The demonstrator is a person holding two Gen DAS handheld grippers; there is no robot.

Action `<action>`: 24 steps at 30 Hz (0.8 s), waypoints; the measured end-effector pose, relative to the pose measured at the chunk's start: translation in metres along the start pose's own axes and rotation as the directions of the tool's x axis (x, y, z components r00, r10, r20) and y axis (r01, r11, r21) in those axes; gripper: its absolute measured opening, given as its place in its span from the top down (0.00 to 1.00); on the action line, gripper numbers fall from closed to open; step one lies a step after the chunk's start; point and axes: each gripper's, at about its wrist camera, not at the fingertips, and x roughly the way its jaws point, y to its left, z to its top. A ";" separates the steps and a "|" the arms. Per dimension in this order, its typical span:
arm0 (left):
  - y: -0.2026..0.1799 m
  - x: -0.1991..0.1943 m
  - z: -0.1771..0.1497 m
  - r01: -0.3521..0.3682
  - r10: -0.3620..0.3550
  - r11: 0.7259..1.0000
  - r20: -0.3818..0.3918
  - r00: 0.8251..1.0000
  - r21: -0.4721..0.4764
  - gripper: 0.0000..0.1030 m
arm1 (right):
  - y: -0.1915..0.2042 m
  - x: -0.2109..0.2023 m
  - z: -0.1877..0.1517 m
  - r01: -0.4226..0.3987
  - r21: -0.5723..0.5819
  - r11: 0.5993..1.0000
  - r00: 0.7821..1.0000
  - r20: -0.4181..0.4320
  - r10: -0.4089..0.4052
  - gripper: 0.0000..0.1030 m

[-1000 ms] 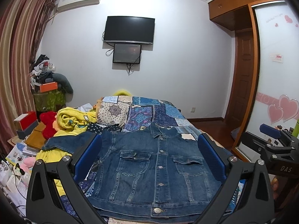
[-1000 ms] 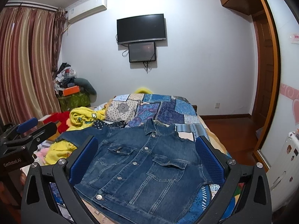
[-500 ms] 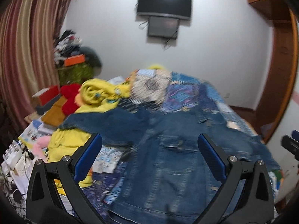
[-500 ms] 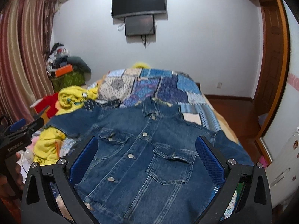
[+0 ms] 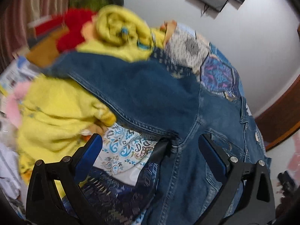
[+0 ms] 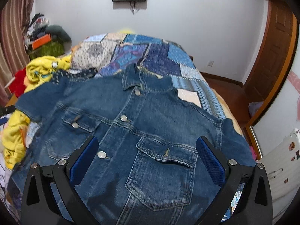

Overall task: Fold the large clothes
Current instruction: 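Lower the left tool to the jacket sleeve cuff and close on it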

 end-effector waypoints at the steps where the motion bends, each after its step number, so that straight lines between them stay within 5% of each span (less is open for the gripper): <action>1: 0.006 0.011 0.003 0.009 -0.010 1.000 -0.030 1.000 -0.023 0.00 | 0.000 0.005 0.000 -0.001 0.000 1.000 1.000 -0.013 0.001 0.00; 11: 0.040 0.098 0.021 0.111 -0.144 0.977 -0.180 0.973 -0.182 0.23 | 0.000 0.040 0.005 -0.015 0.007 1.000 0.994 -0.106 0.016 0.00; 18: 0.037 0.116 0.034 0.013 -0.032 0.992 -0.156 0.987 -0.123 0.41 | -0.002 0.042 0.006 -0.028 0.016 0.999 0.993 -0.113 0.030 0.00; 22: 0.005 0.104 0.039 -0.088 0.092 0.995 -0.103 0.990 0.039 0.76 | -0.003 0.036 0.008 -0.029 0.014 0.999 0.994 -0.103 0.031 0.00; 24: -0.020 0.092 0.041 -0.218 0.221 0.963 -0.001 0.975 0.157 0.92 | -0.004 0.031 0.010 -0.031 0.013 0.999 0.995 -0.090 0.032 0.00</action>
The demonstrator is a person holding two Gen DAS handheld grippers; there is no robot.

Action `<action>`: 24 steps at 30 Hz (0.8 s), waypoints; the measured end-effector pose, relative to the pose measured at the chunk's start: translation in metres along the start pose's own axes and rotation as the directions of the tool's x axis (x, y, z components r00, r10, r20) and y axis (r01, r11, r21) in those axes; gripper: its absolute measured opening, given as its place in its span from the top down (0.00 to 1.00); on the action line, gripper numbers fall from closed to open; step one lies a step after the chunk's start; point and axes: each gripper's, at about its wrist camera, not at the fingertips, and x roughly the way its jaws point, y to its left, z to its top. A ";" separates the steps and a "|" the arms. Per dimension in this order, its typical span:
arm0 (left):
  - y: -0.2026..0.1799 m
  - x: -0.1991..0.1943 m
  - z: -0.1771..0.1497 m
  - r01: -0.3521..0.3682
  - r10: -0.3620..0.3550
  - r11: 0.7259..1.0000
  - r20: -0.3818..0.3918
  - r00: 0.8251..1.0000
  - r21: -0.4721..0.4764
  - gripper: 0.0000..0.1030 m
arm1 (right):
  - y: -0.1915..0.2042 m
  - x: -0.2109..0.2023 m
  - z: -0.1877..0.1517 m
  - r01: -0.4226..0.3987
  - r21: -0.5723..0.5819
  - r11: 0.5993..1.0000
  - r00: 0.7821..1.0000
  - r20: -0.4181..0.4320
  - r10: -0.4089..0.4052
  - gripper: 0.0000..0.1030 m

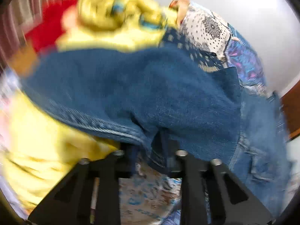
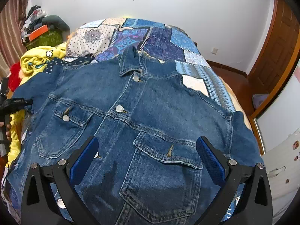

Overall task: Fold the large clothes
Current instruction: 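Lower the left tool to the jacket sleeve cuff and close on it, then lift the sleeve with the left tool and fold it across the jacket back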

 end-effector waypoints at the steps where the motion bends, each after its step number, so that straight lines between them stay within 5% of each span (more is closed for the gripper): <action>1: -0.009 -0.011 0.004 -0.049 0.046 0.998 0.052 0.998 0.047 0.92 | -0.001 -0.003 0.000 -0.001 0.001 1.000 1.000 0.006 0.001 0.00; 6: -0.041 -0.066 0.032 -0.054 0.030 0.993 0.213 0.977 0.108 0.92 | -0.008 -0.020 -0.001 -0.014 0.018 1.000 0.999 0.045 0.013 0.00; 13: -0.116 -0.107 0.030 0.081 -0.146 0.961 0.236 0.961 0.266 0.93 | -0.025 -0.045 -0.009 -0.043 0.072 0.996 0.995 0.090 0.036 0.00; 20: -0.200 -0.085 -0.034 0.238 -0.276 0.873 0.030 0.961 0.425 0.93 | -0.046 -0.062 -0.021 -0.060 0.116 0.991 0.993 0.105 0.048 0.00; 24: -0.218 -0.051 -0.065 0.295 -0.264 0.869 -0.132 0.955 0.397 0.93 | -0.058 -0.070 -0.027 -0.061 0.137 0.989 0.992 0.119 0.045 0.00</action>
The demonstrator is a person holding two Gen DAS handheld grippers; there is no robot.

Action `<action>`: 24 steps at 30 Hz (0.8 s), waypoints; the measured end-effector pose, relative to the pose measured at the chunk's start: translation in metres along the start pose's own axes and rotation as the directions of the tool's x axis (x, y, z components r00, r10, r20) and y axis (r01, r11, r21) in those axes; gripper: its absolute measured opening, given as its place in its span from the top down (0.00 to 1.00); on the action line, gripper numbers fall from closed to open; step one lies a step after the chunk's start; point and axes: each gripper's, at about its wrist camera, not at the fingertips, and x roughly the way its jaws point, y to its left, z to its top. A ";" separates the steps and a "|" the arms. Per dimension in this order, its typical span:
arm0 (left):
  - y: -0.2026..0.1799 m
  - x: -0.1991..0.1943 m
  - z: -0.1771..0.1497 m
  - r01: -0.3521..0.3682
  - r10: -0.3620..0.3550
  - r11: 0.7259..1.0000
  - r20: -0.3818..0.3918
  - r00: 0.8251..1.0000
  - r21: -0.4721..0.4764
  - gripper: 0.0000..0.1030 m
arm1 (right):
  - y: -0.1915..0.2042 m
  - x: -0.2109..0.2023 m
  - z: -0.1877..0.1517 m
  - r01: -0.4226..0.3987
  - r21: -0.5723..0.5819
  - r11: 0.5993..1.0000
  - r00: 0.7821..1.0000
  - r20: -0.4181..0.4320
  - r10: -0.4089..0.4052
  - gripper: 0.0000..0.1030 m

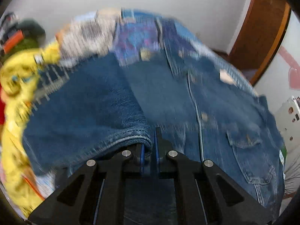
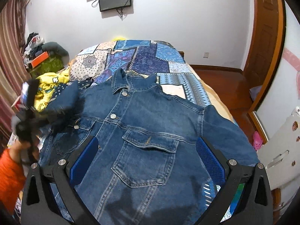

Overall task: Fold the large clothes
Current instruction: 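Lift the sleeve with the left tool and fold it across the jacket back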

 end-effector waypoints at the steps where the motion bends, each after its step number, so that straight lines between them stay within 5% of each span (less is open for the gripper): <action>1: -0.001 0.006 -0.003 0.007 -0.007 1.000 -0.027 1.000 -0.014 0.93 | -0.003 -0.002 0.000 -0.001 0.009 1.000 1.000 0.005 0.001 0.00; 5: 0.007 0.007 -0.019 0.055 -0.061 0.993 -0.051 0.997 -0.100 0.90 | -0.011 -0.006 -0.002 -0.012 0.033 0.999 1.000 0.012 0.011 0.00; 10: 0.026 -0.026 -0.033 0.141 -0.148 0.973 -0.021 0.989 -0.185 0.47 | -0.012 -0.001 -0.004 -0.008 0.039 0.999 1.000 0.002 0.008 0.00; 14: 0.070 -0.060 -0.042 0.151 -0.139 0.946 0.060 0.988 -0.287 0.39 | -0.005 0.006 -0.005 -0.020 0.039 0.999 1.000 -0.017 0.021 0.00; 20: 0.156 -0.067 -0.068 0.123 -0.083 0.844 0.100 0.992 -0.521 0.32 | 0.011 0.014 -0.008 -0.017 -0.009 1.000 0.999 -0.040 0.016 0.00; 24: 0.202 -0.047 -0.096 0.175 -0.144 0.727 0.102 0.984 -0.664 0.32 | 0.019 0.021 -0.008 -0.005 -0.041 0.999 0.999 -0.051 0.003 0.00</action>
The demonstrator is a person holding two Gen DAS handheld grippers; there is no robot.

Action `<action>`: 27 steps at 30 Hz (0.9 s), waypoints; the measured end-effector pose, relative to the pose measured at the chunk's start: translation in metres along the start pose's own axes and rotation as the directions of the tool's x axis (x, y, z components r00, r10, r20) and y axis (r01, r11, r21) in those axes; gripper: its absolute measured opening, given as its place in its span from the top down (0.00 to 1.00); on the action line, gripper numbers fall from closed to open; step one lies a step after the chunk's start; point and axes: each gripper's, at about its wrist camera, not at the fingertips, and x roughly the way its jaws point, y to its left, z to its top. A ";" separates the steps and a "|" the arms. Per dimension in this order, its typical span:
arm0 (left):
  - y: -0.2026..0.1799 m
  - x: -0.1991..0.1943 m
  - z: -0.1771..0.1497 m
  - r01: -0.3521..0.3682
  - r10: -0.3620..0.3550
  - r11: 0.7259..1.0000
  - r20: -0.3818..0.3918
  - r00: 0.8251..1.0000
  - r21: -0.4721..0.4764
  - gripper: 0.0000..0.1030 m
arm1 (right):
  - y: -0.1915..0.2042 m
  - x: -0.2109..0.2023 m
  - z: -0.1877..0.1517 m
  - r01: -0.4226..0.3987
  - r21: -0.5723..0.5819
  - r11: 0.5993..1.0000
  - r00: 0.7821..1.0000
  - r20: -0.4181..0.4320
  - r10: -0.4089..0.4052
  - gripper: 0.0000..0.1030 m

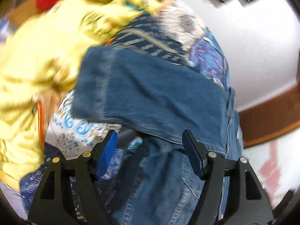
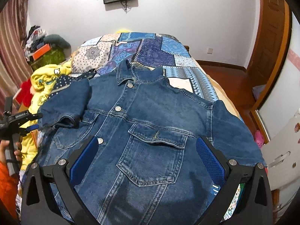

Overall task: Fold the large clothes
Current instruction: 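Lift the sleeve with the left tool and fold it across the jacket back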

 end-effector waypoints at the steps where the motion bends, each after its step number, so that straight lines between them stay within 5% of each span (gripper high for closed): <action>1: 0.010 0.004 0.001 0.022 -0.023 0.999 -0.013 1.000 -0.045 0.32 | 0.002 0.003 0.000 0.013 -0.012 1.000 1.000 -0.004 -0.013 0.00; 6: 0.043 0.029 0.010 0.106 -0.118 0.973 -0.047 0.992 -0.206 0.32 | 0.008 0.011 0.002 0.035 -0.034 0.999 0.999 -0.018 -0.036 0.00; 13: 0.051 0.046 0.033 0.065 -0.066 0.968 0.003 0.998 -0.242 0.38 | 0.013 0.015 0.003 0.043 -0.058 0.997 0.999 -0.028 -0.045 0.00; 17: 0.040 0.044 0.039 -0.064 0.070 0.984 0.030 0.997 -0.165 0.73 | 0.010 0.012 0.000 0.043 -0.060 0.997 0.999 -0.027 -0.045 0.00; 20: 0.028 0.029 0.042 -0.110 0.119 0.987 0.076 0.990 -0.114 0.86 | 0.004 0.008 -0.001 0.035 -0.046 0.998 0.999 -0.021 -0.036 0.00; 27: -0.047 -0.032 0.059 -0.147 0.128 0.986 0.214 0.968 0.077 0.88 | -0.014 0.000 -0.002 0.007 0.003 1.000 1.000 0.003 -0.007 0.00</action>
